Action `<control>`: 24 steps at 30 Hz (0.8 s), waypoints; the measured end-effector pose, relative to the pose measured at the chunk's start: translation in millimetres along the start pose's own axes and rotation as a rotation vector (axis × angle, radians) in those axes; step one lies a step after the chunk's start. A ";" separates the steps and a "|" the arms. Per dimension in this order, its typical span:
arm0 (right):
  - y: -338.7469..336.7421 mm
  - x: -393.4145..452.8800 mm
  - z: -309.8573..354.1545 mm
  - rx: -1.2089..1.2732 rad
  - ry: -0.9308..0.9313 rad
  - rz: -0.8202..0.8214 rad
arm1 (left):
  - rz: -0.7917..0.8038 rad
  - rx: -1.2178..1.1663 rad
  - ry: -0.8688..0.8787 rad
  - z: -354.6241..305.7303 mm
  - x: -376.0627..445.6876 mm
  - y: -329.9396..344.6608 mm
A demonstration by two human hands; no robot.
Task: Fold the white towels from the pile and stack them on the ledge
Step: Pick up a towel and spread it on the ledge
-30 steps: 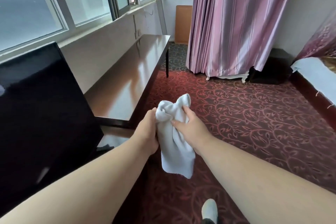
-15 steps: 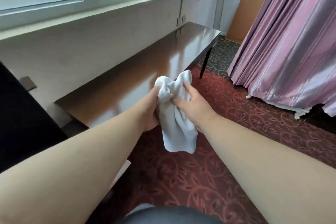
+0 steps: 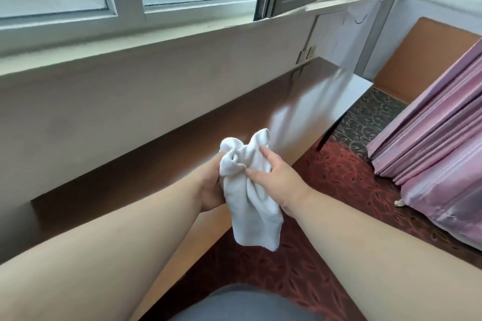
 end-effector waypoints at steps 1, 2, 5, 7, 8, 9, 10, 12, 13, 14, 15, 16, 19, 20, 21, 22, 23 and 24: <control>-1.4 17.6 0.9 -0.001 0.009 0.022 | -0.034 0.024 0.003 -6.8 12.2 -9.3; -1.5 35.9 0.4 0.005 0.017 0.044 | -0.076 0.049 0.009 -13.6 23.0 -19.7; 6.6 92.8 -1.9 0.033 0.031 0.107 | -0.326 0.016 -0.007 -24.9 42.5 -68.5; 15.3 130.6 -2.5 0.060 0.040 0.154 | -0.525 -0.057 -0.001 -27.1 47.9 -104.8; 19.1 148.7 -2.5 0.060 0.043 0.176 | -0.607 -0.077 0.020 -29.7 50.1 -119.9; 22.0 165.6 -2.6 0.047 0.046 0.199 | -0.686 -0.082 0.040 -32.9 52.1 -133.4; 24.3 181.8 -3.0 0.028 0.048 0.221 | -0.766 -0.075 0.054 -36.3 53.7 -146.3; 25.3 212.4 -3.7 -0.011 0.038 0.262 | -0.911 -0.051 0.047 -40.6 56.3 -165.2; 24.6 228.1 -2.8 -0.045 0.020 0.285 | -0.980 -0.034 0.024 -40.4 56.8 -172.5; 23.6 242.3 -0.7 -0.086 -0.002 0.311 | -1.051 -0.013 -0.003 -39.4 57.0 -178.1; 22.2 255.2 1.8 -0.125 -0.028 0.343 | -1.126 0.000 -0.022 -38.8 56.9 -181.7; 21.5 266.4 3.8 -0.157 -0.053 0.378 | -1.204 0.008 -0.033 -37.8 57.4 -183.7; 20.7 293.4 5.0 -0.222 -0.100 0.460 | -1.397 0.069 -0.110 -35.6 59.6 -180.1; 21.7 299.4 4.4 -0.248 -0.112 0.476 | -1.442 0.097 -0.142 -35.0 60.4 -179.5; 23.0 304.9 3.3 -0.278 -0.123 0.491 | -1.479 0.120 -0.163 -34.6 61.1 -178.1; 24.2 310.9 1.4 -0.310 -0.137 0.509 | -1.514 0.143 -0.179 -32.6 63.3 -180.0; 25.5 316.9 -0.9 -0.335 -0.149 0.520 | -1.542 0.157 -0.185 -31.1 64.9 -181.2; 26.3 323.0 -4.3 -0.355 -0.154 0.527 | -1.568 0.171 -0.193 -28.4 66.3 -184.3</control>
Point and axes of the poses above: each hand's wrist, its own x-axis towards the middle knuckle, its own y-axis out of the palm, z = x × y, the point moved 10 cm from there along x, towards the middle knuckle, and after that the axes turned 4 degrees about -x, right-handed, at the moved point
